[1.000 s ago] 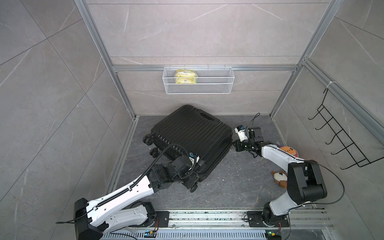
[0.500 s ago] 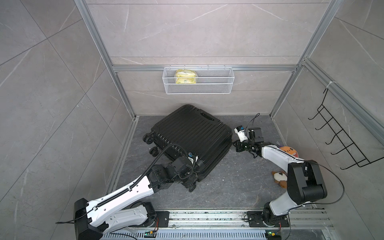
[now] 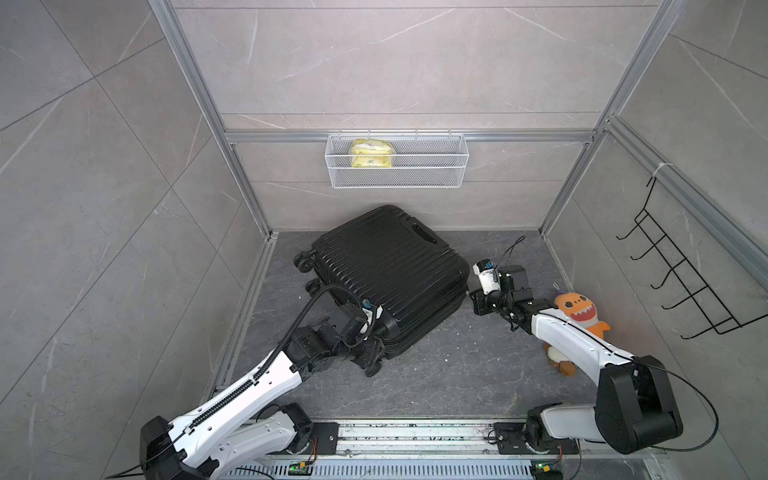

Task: Close the suitcase zippers
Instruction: Adjust the suitcase at the center of the board, then place the suitcase at the center of the board, then pick up the suitcase from the center of the board.

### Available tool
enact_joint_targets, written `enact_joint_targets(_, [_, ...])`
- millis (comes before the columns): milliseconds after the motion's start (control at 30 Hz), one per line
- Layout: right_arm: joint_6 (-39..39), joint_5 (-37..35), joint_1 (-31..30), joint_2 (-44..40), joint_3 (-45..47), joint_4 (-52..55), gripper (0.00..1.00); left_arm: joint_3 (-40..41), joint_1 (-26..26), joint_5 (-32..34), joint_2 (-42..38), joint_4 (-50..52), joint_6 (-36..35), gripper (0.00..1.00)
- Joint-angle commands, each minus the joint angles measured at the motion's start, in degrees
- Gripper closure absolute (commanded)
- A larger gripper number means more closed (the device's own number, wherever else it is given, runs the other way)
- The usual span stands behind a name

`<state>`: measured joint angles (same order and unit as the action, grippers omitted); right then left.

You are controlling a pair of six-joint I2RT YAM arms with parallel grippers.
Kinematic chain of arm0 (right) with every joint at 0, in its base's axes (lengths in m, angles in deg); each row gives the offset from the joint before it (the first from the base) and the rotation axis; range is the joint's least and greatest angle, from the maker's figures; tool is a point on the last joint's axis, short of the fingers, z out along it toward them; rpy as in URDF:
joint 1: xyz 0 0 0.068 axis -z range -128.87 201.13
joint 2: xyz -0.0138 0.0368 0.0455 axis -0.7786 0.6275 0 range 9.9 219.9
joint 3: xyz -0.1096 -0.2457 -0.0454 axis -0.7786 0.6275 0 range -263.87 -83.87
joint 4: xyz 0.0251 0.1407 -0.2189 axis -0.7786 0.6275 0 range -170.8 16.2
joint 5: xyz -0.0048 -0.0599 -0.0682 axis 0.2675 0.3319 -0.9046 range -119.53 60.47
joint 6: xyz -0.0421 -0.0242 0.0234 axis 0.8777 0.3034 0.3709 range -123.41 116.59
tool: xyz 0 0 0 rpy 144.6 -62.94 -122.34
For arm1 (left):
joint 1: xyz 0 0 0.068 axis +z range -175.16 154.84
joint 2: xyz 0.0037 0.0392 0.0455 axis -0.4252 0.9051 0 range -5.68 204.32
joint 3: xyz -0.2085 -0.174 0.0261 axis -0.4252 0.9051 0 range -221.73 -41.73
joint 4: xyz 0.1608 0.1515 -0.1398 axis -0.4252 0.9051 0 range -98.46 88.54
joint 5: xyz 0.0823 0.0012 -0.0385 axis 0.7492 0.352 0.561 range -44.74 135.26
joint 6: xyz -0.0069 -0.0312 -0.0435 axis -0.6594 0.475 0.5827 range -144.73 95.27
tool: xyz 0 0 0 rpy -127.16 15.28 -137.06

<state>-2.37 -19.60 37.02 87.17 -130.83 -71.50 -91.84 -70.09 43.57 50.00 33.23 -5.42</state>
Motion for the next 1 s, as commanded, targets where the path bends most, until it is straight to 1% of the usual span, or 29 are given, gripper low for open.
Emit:
enact_joint_targets(0, [-2.0, -4.1, -2.0, -3.7, 1.3, 5.5, 1.0, 1.4, 8.9, 22.2, 0.6, 2.4, 16.5, 0.51])
enact_joint_targets(67, [-2.6, -4.8, -3.1, -4.0, 1.5, 6.7, 1.0, 1.7, 10.5, 24.0, -0.1, 2.9, 17.3, 0.49])
enact_joint_targets(133, [-3.3, -5.2, -4.4, -4.0, 1.6, 7.5, 1.0, 1.9, 11.6, 25.8, -1.2, 3.5, 17.9, 0.43])
enact_joint_targets(200, [-4.9, -5.9, -6.1, -4.0, 2.1, 7.8, 1.0, 1.2, 12.1, 28.4, -2.1, 5.0, 18.1, 0.4])
enact_joint_targets(233, [-5.8, -6.4, -6.8, -4.0, 2.5, 7.5, 1.0, 0.6, 12.1, 28.5, -2.3, 5.7, 17.9, 0.38])
enact_joint_targets(267, [-6.9, -7.3, -7.4, -4.0, 3.3, 6.7, 1.0, -0.3, 12.1, 30.5, -2.6, 6.5, 17.5, 0.37])
enact_joint_targets(300, [-8.4, -8.0, -7.7, -4.0, 3.8, 6.2, 1.0, -1.3, 12.1, 31.0, -2.7, 7.1, 16.8, 0.36])
enact_joint_targets(333, [-9.8, -8.2, -7.9, -3.8, 4.3, 5.8, 1.0, -2.2, 12.2, 31.4, -2.7, 7.6, 16.2, 0.32])
enact_joint_targets(367, [-11.2, -8.4, -8.2, -3.5, 4.9, 5.2, 1.0, -3.3, 12.1, 32.1, -2.6, 8.6, 15.7, 0.31])
enact_joint_targets(400, [-12.5, -8.9, -8.6, -3.3, 5.6, 4.6, 1.0, -4.5, 12.2, 32.8, -2.3, 9.5, 15.0, 0.28])
enact_joint_targets(467, [-14.8, -9.3, -9.8, -3.5, 7.5, 2.2, 1.0, -7.6, 12.1, 34.4, -1.7, 11.3, 14.1, 0.25])
enact_joint_targets(533, [-16.7, -10.4, -11.2, -3.7, 9.5, -0.5, 1.0, -11.2, 12.1, 34.6, -1.0, 11.7, 11.9, 0.22])
enact_joint_targets(633, [-19.1, -11.8, -12.9, -3.8, 12.3, -4.7, 1.0, -18.0, 12.1, 31.6, 1.5, 11.7, 9.4, 0.22])
enact_joint_targets(700, [-20.1, -13.4, -14.1, -3.5, 13.4, -6.8, 1.0, -23.2, 11.4, 27.8, 5.0, 10.9, 8.3, 0.22])
enact_joint_targets(767, [-20.5, -14.0, -15.0, -3.5, 14.2, -8.4, 1.0, -27.7, 9.6, 25.1, 9.0, 10.1, 7.4, 0.22])
enact_joint_targets(867, [-19.9, -15.2, -15.7, -4.6, 15.2, -9.7, 1.0, -33.0, 6.9, 23.8, 14.2, 8.8, 6.4, 0.21])
enact_joint_targets(900, [-19.7, -16.0, -15.8, -5.5, 15.3, -9.3, 0.91, -34.0, 6.7, 23.2, 15.4, 7.9, 6.4, 0.21])
enact_joint_targets(933, [-19.3, -16.4, -15.8, -6.4, 15.3, -8.9, 0.86, -34.3, 6.7, 22.1, 16.0, 6.4, 6.2, 0.21])
enact_joint_targets(967, [-18.7, -16.9, -15.8, -7.6, 15.3, -8.0, 0.83, -34.4, 6.7, 20.4, 16.6, 4.8, 5.4, 0.21])
